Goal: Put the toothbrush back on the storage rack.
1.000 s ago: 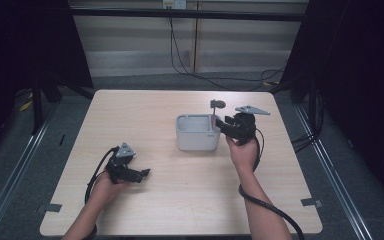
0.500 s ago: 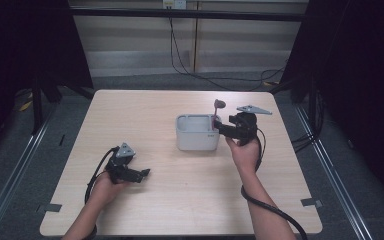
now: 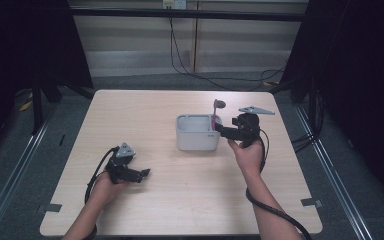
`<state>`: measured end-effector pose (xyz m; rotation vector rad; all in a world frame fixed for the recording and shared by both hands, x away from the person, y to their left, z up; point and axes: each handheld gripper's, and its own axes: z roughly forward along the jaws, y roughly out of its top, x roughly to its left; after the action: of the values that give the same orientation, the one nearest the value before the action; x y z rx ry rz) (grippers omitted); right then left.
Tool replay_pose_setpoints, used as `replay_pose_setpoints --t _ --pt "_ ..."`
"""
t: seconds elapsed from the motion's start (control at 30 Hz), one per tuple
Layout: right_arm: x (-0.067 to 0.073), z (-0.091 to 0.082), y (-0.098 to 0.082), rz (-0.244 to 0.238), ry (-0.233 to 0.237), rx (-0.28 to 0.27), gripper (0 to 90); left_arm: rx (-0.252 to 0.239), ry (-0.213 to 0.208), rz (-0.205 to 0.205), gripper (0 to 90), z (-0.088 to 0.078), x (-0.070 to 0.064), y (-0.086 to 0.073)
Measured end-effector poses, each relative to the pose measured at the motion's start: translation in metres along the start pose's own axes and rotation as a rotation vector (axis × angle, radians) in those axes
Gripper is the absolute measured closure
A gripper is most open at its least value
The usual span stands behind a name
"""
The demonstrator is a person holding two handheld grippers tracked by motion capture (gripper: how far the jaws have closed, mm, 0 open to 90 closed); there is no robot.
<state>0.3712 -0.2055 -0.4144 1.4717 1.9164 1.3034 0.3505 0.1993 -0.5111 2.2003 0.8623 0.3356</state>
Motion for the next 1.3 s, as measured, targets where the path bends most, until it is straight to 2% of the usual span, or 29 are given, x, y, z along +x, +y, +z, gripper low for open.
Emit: replay_pose_setpoints --t 0.1,0.37,0.47,0.93,1.17,1.3 --pt "-0.002 -0.001 -0.002 0.010 -0.002 0.008 21.3 0.002 0.001 -0.001 9.6 0.000 0.000 0.000" --pt "-0.002 -0.008 -0.007 -0.015 0.013 0.026 21.0 0.001 0.001 -0.003 9.6 0.000 0.000 0.000" --pt "-0.001 -0.011 -0.007 -0.043 0.014 0.037 20.8 0.001 0.001 -0.003 9.5 0.000 0.000 0.000" --pt "0.001 -0.021 -0.011 -0.066 0.043 0.051 20.5 0.001 0.001 -0.003 9.5 0.000 0.000 0.000" --pt "-0.002 -0.026 -0.016 -0.059 0.060 0.060 20.3 0.000 0.001 -0.004 9.5 0.000 0.000 0.000" --pt "-0.005 -0.029 -0.020 -0.075 0.054 0.064 20.4 0.001 0.001 -0.003 9.6 0.000 0.000 0.000"
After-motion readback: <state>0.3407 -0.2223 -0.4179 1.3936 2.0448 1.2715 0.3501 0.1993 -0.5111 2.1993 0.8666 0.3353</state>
